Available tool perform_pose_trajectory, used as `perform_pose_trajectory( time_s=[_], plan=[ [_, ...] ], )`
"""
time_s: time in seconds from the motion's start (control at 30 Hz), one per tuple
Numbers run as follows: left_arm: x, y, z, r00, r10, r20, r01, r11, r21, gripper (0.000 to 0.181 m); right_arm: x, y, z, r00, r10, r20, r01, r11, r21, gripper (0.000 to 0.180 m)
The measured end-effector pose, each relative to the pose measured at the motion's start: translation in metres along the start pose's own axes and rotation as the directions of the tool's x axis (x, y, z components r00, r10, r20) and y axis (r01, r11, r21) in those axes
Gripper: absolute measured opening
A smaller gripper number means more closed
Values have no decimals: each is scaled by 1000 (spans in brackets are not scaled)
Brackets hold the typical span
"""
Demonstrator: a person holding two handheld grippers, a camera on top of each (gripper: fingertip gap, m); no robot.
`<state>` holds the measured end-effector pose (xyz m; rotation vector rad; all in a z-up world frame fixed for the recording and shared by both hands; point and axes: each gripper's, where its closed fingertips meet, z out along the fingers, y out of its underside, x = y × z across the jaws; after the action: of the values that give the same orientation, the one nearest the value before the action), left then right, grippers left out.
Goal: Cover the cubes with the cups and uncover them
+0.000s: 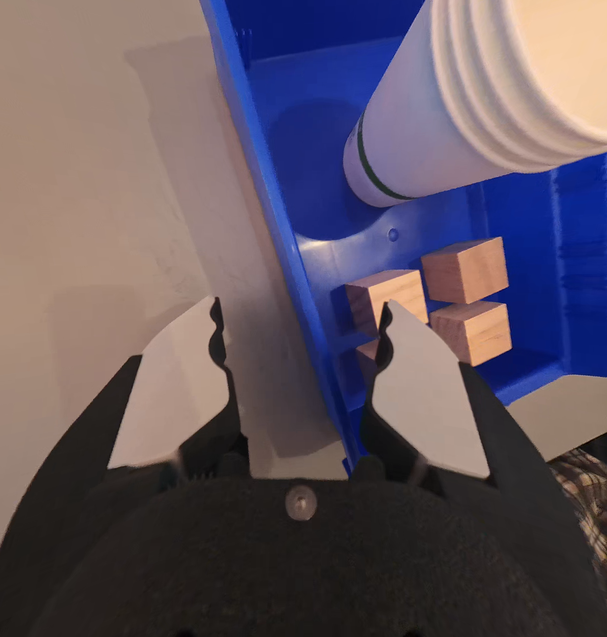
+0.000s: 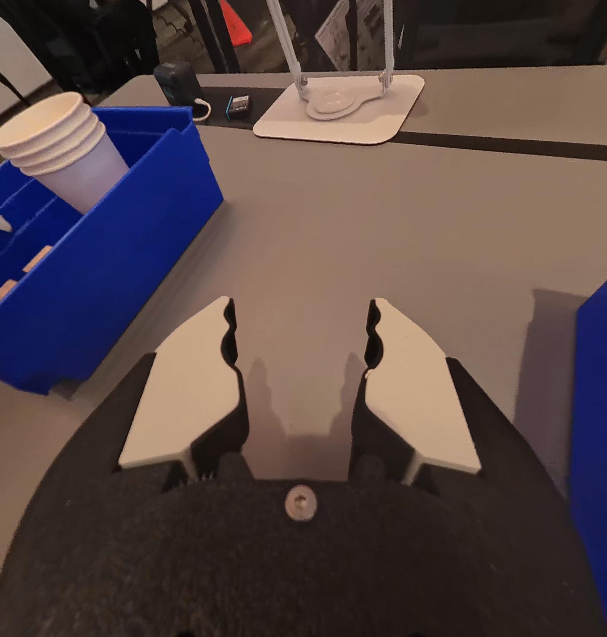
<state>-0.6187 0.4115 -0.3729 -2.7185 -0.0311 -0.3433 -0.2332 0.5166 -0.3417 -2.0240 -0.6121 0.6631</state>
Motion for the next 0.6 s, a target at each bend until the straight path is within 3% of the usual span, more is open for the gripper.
perform_pose_trajectory(
  time_s=[0.17,0.27,0.47,0.6],
  plan=[
    [-5,10,19,1000,-13,12,14,993,-121,67,6,6,9,999,-41,-1,40,996,74,61],
    [6,10,21,997,-39,-74,27,988,-153,28,7,7,7,997,-82,-11,82,992,95,57],
    [-21,11,17,996,23,83,-7,982,-191,7,-2,13,10,994,-107,9,106,991,82,56],
    [-42,17,7,997,-45,63,56,979,-198,4,-3,15,10,992,-130,-4,130,989,70,56]
  ],
)
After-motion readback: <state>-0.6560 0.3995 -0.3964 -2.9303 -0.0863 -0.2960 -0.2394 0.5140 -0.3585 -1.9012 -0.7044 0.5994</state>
